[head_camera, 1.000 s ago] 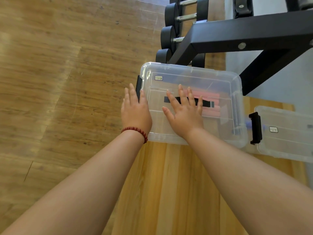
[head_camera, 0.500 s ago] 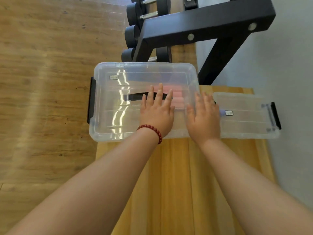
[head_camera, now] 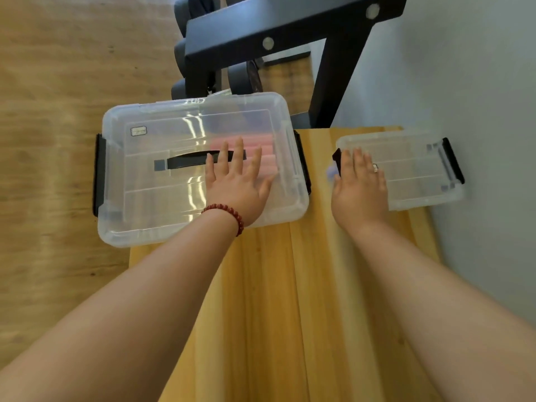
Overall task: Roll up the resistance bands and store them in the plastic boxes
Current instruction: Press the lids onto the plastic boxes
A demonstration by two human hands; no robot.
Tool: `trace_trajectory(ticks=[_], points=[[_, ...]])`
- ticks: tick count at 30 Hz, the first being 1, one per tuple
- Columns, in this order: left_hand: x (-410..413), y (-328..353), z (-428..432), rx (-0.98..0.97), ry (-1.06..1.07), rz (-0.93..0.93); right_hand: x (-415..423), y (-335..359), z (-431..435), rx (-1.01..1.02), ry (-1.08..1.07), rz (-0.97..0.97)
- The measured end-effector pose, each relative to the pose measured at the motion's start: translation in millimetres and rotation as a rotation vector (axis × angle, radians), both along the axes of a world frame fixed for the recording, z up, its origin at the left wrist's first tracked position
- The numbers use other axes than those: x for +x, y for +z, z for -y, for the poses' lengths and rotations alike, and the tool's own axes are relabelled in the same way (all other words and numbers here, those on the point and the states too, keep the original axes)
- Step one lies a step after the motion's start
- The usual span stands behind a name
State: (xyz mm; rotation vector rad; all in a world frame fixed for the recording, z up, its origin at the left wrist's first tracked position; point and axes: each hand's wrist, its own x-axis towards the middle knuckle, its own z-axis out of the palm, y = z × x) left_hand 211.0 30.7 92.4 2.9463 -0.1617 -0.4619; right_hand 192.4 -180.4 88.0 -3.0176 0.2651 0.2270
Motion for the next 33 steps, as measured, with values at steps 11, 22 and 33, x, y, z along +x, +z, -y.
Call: trace_trajectory(ticks=[11, 22, 33], points=[[1, -10, -3, 0.036, 0.003, 0.032, 28, 11, -64, 0.666, -0.145, -0.131], [1, -11, -1, 0.033, 0.005, 0.041, 33, 13, -69, 0.478, -0.177, 0.021], [2, -8, 0, 0.032, 0.001, 0.018, 32, 6, -81, 0.277, -0.083, 0.090]])
